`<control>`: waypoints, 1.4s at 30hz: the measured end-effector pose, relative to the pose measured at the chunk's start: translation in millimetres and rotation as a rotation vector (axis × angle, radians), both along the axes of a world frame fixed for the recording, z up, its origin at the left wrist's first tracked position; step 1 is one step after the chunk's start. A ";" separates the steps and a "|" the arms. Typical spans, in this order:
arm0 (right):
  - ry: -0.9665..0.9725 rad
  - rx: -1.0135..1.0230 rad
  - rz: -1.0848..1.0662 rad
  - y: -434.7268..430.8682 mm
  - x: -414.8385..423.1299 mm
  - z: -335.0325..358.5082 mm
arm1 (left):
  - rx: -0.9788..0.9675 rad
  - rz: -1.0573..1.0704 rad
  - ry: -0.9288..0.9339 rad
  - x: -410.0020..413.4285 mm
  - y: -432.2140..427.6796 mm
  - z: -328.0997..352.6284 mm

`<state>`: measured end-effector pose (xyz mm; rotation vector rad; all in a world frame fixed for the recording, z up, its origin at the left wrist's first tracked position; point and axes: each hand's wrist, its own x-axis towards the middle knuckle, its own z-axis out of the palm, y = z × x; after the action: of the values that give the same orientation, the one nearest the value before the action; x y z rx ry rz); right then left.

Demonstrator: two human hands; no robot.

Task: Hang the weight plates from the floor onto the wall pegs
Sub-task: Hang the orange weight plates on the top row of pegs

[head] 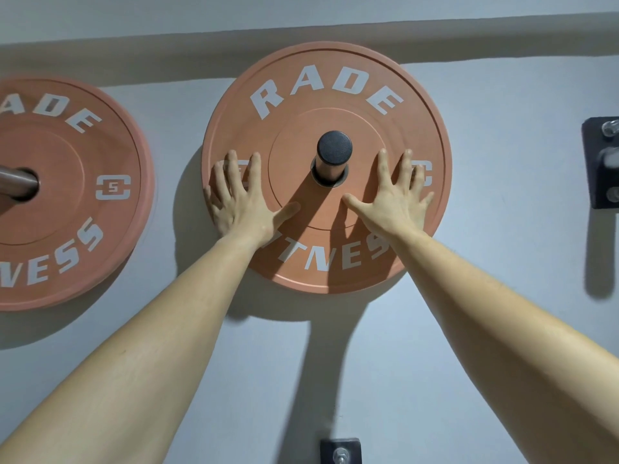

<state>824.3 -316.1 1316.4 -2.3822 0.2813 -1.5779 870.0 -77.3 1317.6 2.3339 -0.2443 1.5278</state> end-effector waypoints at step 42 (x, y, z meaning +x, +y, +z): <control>-0.009 -0.411 -0.026 12.8 -24.9 -21.4 | 0.165 -0.039 0.056 -44.1 -26.7 -5.0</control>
<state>799.5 -303.4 1295.0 -2.6761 -0.0200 -1.8020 825.9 -103.9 1312.7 2.4785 -0.4132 1.4720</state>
